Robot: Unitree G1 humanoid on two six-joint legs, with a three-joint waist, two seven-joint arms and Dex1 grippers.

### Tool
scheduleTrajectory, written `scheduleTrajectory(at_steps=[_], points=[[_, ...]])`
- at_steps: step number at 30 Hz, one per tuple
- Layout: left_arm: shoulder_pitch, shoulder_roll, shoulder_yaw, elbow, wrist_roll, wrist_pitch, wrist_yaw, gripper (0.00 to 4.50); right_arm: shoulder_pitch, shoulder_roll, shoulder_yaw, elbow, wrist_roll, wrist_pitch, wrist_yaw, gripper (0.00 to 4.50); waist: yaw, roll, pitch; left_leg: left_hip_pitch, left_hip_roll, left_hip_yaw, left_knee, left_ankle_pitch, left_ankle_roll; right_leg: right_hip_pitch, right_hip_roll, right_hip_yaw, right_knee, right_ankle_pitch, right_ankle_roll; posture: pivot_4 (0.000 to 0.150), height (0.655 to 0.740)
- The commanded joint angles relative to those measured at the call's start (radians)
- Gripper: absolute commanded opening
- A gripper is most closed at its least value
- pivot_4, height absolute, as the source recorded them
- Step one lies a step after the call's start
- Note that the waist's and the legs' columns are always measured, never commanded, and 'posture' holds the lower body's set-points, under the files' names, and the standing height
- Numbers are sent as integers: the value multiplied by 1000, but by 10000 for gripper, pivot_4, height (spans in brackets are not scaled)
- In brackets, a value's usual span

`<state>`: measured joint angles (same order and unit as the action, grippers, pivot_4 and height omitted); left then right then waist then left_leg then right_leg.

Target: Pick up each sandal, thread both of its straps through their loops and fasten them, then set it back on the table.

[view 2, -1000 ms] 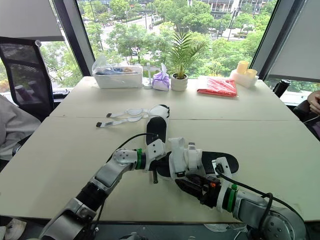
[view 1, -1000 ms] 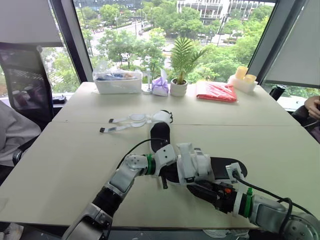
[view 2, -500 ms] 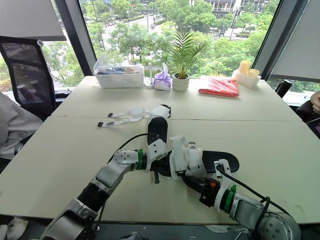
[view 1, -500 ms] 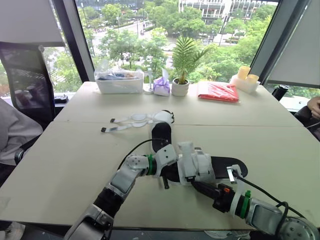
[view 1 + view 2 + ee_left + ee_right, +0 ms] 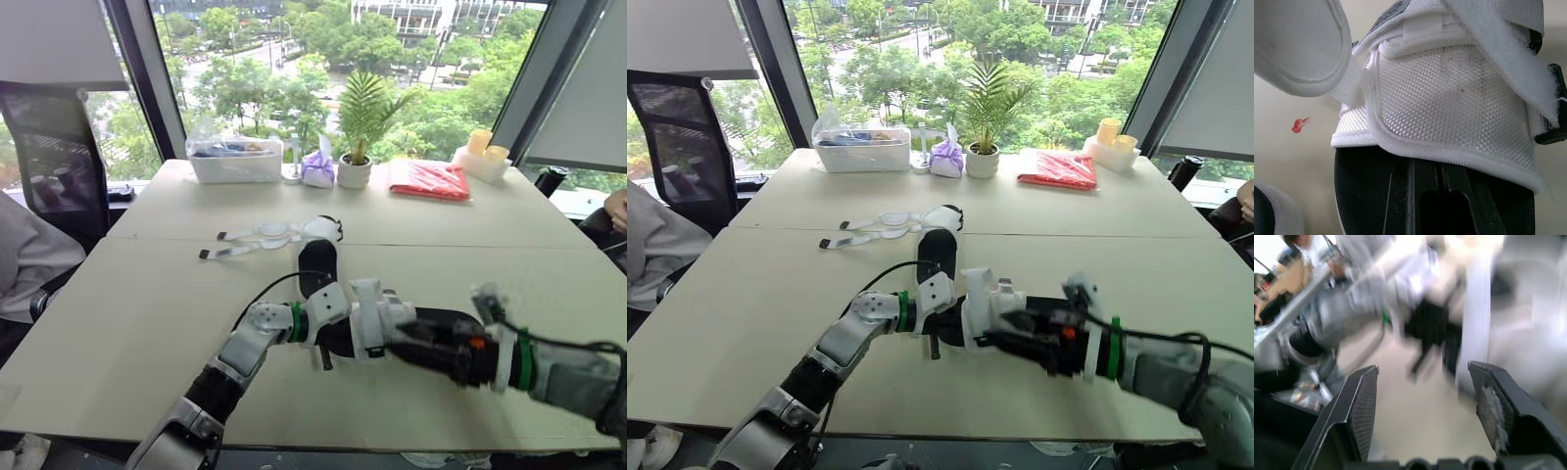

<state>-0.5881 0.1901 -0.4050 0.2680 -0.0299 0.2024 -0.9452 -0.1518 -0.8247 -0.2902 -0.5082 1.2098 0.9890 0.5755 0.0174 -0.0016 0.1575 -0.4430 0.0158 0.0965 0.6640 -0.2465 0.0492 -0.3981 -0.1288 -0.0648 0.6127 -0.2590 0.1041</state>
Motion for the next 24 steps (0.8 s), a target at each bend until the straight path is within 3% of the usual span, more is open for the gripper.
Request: scheduleTrajectory(at_steps=[1, 7, 13, 16, 21, 24], points=[[15, 1, -34, 37, 24, 8, -13, 0, -97, 21, 66, 85, -77, -26, 7, 32641, -2, 0, 0, 0, 0, 0, 0, 0, 0, -2, 0, 0, 0, 0, 0, 1500, 7400], [24, -1, -29, 21, 24, 15, 3, 0, -224, 43, 209, 228, -226, -53, 117, 32641, -1, 0, 0, -1, -2, 2, 0, -1, 1, 0, -2, 0, 0, 0, 0, 1500, 7400], [43, 8, -22, -2, 22, 27, 23, 0, -272, 82, 243, 290, -256, -32, 181, 32641, -3, 0, 0, 0, -2, 2, 0, -1, 2, 1, -3, 0, 0, 0, 0, 1500, 7400], [53, 11, -25, -13, 22, 32, 27, 0, -283, 114, 218, 295, -224, -3, 170, 24754, -4, 0, 0, 0, -2, 2, 0, -1, 2, 1, -3, 0, 1, 0, 1, 1500, 7400], [56, 10, -29, -19, 21, 35, 30, 0, -282, 132, 207, 278, -222, 32, 169, 640, -4, 0, 0, 0, -2, 2, 0, -1, 1, 0, -3, 0, 1, 0, 1, 1500, 7400], [50, 9, -31, -14, 22, 32, 28, 0, -260, 125, 212, 253, -238, 38, 172, 640, -4, 0, 0, 0, -2, 2, 0, -1, 1, 0, -4, 0, 1, 0, 1, 1500, 7400]])
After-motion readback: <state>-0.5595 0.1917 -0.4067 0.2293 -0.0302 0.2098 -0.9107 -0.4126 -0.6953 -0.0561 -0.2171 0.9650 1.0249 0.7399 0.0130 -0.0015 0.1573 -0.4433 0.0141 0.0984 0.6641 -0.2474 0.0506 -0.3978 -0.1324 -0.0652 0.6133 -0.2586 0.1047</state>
